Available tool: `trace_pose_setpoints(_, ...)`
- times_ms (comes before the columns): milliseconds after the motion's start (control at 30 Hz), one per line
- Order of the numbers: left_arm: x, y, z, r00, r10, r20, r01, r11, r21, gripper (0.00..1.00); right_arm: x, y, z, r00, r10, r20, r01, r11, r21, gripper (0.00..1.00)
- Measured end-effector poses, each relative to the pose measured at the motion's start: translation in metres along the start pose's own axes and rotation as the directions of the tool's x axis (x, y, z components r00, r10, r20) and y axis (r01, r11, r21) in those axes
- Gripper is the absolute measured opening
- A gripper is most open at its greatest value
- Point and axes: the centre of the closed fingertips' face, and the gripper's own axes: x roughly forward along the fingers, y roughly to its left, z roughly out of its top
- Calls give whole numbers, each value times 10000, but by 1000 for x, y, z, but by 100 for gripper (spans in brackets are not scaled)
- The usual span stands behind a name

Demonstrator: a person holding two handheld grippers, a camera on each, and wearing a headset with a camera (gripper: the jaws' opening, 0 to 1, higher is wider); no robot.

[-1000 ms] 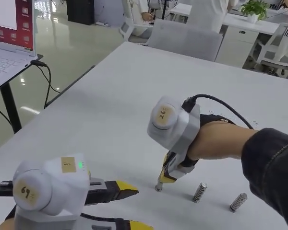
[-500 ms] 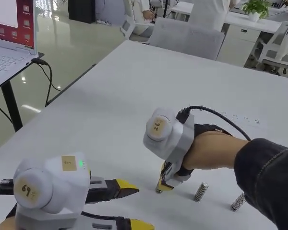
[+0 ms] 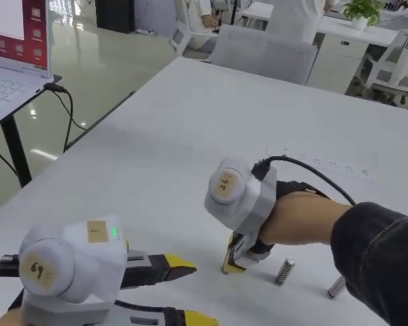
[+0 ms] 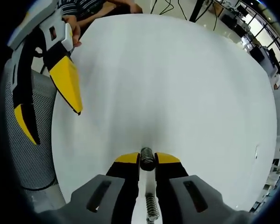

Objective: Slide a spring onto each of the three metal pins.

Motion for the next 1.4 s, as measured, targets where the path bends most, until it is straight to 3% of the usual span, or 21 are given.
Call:
trace_pose_setpoints(367, 0, 2, 1, 9999, 88, -84, -88, 10000, 24, 39, -9, -2, -4, 9990, -163, 408, 152, 9996, 254, 19)
trace_pose_setpoints(733, 4, 4, 4, 9997, 183, -189, -182, 9998, 84, 44, -23, -7, -15, 9903, -482, 1301, 353, 9944, 999, 29)
trace_pose_setpoints(1133, 6, 5, 6, 9993, 191, -316, -186, 9997, 159, 47, -42, -8, -23, 9628, -1074, 2478, 649, 9827, 1736, 45)
trace_pose_setpoints(1400, 7, 6, 7, 9992, 222, -344, -214, 9995, 219, 48, -56, -12, -30, 9340, -1740, 3122, 1048, 9685, 2261, 53)
